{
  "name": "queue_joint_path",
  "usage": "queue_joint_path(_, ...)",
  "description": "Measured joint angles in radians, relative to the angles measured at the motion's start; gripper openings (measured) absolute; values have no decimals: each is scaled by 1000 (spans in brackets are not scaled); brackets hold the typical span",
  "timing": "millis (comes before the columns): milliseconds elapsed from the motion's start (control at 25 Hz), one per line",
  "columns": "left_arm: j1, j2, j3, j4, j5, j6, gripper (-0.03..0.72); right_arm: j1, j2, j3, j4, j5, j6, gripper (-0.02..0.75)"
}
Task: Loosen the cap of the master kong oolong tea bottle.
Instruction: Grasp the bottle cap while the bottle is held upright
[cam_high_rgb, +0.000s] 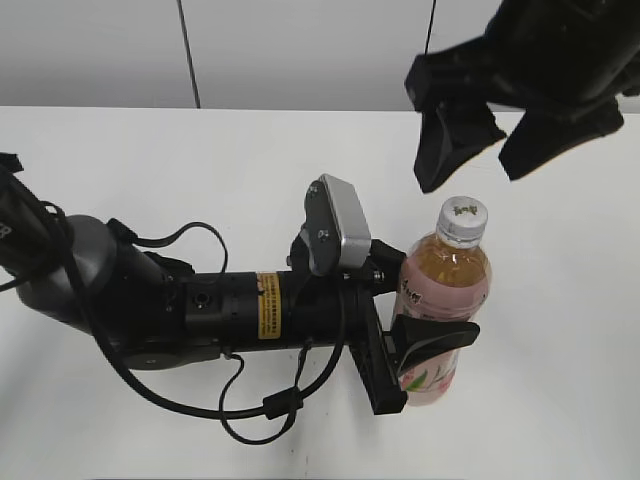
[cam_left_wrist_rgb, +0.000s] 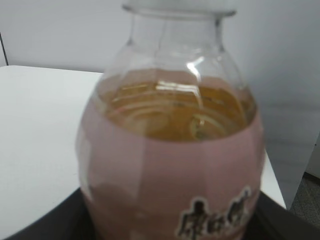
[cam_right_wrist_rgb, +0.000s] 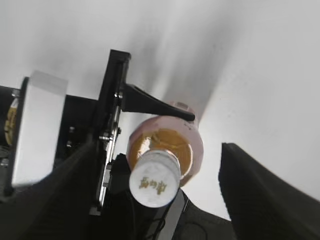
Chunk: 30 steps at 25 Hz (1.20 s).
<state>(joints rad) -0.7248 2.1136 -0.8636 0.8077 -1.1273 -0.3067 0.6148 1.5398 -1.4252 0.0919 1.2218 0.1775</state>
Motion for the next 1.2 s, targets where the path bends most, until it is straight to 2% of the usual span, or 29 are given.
queue_joint_path(160,0,0,0,0,0,0,400,0,0,68,11,1,20,573)
queue_joint_path(480,0,0,0,0,0,0,400,0,0,75,23,1,23,566)
queue_joint_path(760,0,0,0,0,0,0,400,0,1,75,27,1,23,410)
queue_joint_path(1000,0,0,0,0,0,0,400,0,13,75,43,1,23,372)
queue_joint_path(1160,0,0,0,0,0,0,400,0,13,75,45,1,12,274)
queue_joint_path(1200,0,0,0,0,0,0,400,0,13,75,45,1,0,272)
